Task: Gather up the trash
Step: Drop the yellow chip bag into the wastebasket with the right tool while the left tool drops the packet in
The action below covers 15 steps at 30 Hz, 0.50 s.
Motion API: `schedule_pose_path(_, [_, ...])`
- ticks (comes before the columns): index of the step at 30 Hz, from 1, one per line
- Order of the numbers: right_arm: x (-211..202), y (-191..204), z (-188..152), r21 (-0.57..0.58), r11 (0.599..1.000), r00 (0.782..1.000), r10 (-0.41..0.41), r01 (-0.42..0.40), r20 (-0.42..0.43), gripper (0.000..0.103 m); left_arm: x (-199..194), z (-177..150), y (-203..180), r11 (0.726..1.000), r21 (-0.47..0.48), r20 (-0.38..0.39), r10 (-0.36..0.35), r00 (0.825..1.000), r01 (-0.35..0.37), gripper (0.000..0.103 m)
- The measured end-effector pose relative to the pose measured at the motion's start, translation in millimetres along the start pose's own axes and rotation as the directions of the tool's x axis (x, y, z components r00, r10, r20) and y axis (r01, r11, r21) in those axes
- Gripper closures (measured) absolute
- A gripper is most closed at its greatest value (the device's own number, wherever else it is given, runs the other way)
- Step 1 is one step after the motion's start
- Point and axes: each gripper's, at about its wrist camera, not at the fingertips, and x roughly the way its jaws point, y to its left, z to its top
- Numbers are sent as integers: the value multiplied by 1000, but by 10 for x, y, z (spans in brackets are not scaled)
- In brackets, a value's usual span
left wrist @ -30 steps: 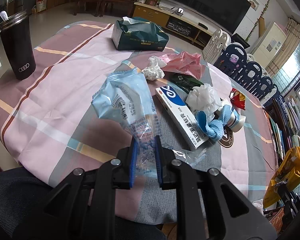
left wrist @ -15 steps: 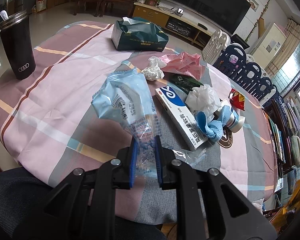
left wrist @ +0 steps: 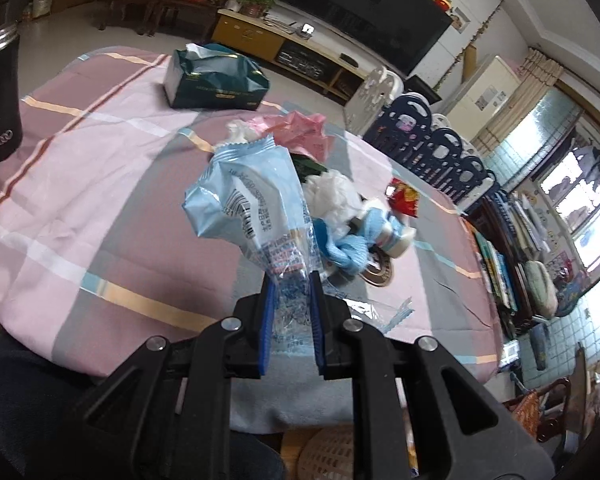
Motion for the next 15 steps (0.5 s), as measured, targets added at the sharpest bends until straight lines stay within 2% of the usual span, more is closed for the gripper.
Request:
schedule_pose_path(3, [-263,-241,109,117,993,994,-19,6,110,28,-10,-182,-364,988,86,-65,-123,990,128,86])
schedule_pose_path(5, [-447,-458,146,218,976,982,-39,-2,183,28,-30,-369,-713,961,191,-116,-178,977,198,86])
schedule_pose_path(7, [-590,-674,155,315,949,971,-59,-18,233,28,-41,-662,-1140,903,318,-200,-235,951,289,86])
schedule_pose_path(8, [-631,-756,183,350,936,967,-65,-26,246,28,-42,-819,-1330,864,376,-247,-255,935,334,86])
schedule_pose_path(11, [-742,-931,224,415,909,960,-88,-32,267,28,-34,-1359,-1846,713,530,-385,-281,879,459,86])
schedule_pose_path(13, [-800,-957,239,419,908,955,-110,-17,277,28,24,-1635,-2018,645,578,-450,-258,855,499,85])
schedule_pose_path(15, [-789,-931,268,410,912,954,-115,-9,277,28,85,-1808,-2111,610,600,-485,-239,842,518,83])
